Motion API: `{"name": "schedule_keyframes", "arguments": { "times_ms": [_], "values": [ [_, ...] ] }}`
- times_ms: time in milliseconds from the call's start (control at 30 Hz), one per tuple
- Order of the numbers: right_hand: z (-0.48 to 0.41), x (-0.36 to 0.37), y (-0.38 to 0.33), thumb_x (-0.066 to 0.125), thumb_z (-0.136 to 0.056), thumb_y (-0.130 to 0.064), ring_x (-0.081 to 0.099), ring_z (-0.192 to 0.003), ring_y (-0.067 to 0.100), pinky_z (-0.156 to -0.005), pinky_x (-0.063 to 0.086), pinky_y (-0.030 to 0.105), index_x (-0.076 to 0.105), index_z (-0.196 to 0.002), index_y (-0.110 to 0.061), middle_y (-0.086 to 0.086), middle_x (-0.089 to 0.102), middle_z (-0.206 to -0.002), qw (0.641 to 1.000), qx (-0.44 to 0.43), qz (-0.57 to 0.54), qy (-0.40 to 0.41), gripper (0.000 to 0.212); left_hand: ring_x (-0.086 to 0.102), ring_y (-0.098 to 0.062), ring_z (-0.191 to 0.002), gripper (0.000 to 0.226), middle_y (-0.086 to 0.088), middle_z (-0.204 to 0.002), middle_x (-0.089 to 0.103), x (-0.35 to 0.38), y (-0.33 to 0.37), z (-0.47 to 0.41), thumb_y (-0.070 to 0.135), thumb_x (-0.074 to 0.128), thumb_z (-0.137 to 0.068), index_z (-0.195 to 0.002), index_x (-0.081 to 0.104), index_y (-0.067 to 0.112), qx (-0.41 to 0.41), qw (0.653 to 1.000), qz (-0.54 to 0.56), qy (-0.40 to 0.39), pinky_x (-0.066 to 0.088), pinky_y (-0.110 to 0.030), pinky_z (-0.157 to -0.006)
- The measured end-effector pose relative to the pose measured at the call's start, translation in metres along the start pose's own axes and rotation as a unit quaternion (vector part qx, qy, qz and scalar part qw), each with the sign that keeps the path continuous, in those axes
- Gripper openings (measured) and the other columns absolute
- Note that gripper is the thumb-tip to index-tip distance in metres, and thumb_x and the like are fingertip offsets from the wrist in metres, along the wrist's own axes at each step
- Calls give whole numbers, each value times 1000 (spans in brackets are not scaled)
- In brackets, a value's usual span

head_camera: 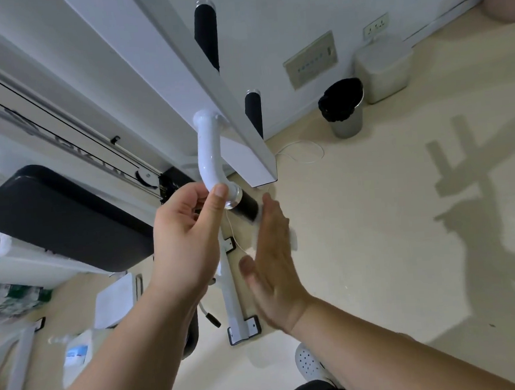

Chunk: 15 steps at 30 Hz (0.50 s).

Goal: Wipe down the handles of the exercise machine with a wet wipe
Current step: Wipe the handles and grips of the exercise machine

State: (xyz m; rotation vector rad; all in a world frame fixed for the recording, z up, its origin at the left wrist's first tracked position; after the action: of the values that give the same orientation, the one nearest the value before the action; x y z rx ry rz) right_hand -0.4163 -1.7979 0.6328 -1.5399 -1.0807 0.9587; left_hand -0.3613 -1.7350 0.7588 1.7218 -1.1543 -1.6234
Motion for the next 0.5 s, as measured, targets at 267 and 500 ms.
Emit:
{"name": "schedule_keyframes", "arguments": {
  "times_ms": [267, 500],
  "values": [
    [2, -8, 20, 5, -87, -86, -29, -153, 16, -125, -4, 58, -36, -147, -43, -9, -33, -164, 999, 23, 29, 13, 85, 44, -21, -67, 23, -27, -81, 60, 6, 4, -7, 45, 64, -93, -87, 75, 26, 12, 999, 10, -44, 36, -33, -62],
    [8, 2, -27, 6, -97, -73, -23, -155, 29, -126, -6, 54, -19, -157, -10, 9, -25, -167, 997, -55, 31, 42, 90, 44, -19, -65, 22, -29, -83, 61, 11, 9, -7, 35, 64, -97, -85, 75, 20, 24, 998, -4, -63, 35, -28, -57]
  ]
}}
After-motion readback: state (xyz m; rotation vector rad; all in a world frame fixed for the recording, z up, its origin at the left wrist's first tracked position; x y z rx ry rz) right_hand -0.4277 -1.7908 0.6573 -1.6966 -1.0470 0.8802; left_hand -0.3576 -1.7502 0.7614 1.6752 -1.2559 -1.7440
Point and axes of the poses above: each hand's wrist, its own z-axis away from the middle knuckle, its own x-axis out of the palm, y = z × x, the point moved 10 cm from there along -z, towards the middle knuckle
